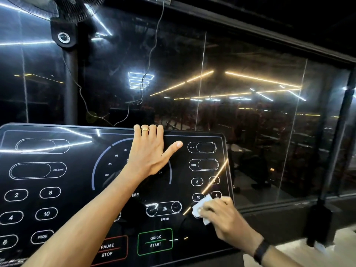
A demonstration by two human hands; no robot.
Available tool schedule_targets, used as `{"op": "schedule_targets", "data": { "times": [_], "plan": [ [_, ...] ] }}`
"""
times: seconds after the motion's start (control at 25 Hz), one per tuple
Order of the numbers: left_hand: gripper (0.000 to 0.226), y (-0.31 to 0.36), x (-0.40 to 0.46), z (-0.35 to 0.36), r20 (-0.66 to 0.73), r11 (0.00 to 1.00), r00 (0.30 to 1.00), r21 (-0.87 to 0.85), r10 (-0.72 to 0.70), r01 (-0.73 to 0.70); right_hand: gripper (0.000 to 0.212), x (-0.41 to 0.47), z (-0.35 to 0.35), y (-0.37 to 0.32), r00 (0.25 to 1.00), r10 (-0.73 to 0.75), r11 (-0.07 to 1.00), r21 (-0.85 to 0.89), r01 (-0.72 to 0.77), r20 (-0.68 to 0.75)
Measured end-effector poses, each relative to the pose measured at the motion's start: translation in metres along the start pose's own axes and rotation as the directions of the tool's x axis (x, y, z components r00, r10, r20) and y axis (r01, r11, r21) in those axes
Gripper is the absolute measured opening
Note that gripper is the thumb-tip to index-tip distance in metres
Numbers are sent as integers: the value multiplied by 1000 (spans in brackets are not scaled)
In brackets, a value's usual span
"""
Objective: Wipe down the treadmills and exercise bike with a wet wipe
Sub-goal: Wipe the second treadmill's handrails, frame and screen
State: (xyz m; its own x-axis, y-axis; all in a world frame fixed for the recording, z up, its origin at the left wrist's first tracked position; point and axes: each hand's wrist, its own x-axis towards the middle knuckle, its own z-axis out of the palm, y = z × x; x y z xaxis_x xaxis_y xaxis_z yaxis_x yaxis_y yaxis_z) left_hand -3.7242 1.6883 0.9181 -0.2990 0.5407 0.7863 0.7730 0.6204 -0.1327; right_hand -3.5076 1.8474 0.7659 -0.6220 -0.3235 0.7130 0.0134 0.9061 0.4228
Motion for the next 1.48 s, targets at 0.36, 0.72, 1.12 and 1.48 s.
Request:
{"op": "schedule_targets", "data": {
  "times": [0.36, 0.72, 1.12, 1.48],
  "plan": [
    [97, -5, -2, 2, 48, 998, 998, 37, 41, -43, 15, 115, -21, 129, 790, 584, 811, 160, -562, -187],
    [97, -2, -2, -1, 54, 998, 998, 48, 42, -45, 18, -14, 5, 29, 630, 724, 690, 292, -663, -281],
    [86, -52, -64, -20, -87, 978, 985, -140, 147, -158, 21, 153, 0, 70, 656, 685, 728, 296, -618, -316],
    [56, -105, -157, -45, -163, 989, 976, -12, 146, -150, 42, 121, 23, -28, 975, -44, 980, 178, 84, -217]
  ]
}}
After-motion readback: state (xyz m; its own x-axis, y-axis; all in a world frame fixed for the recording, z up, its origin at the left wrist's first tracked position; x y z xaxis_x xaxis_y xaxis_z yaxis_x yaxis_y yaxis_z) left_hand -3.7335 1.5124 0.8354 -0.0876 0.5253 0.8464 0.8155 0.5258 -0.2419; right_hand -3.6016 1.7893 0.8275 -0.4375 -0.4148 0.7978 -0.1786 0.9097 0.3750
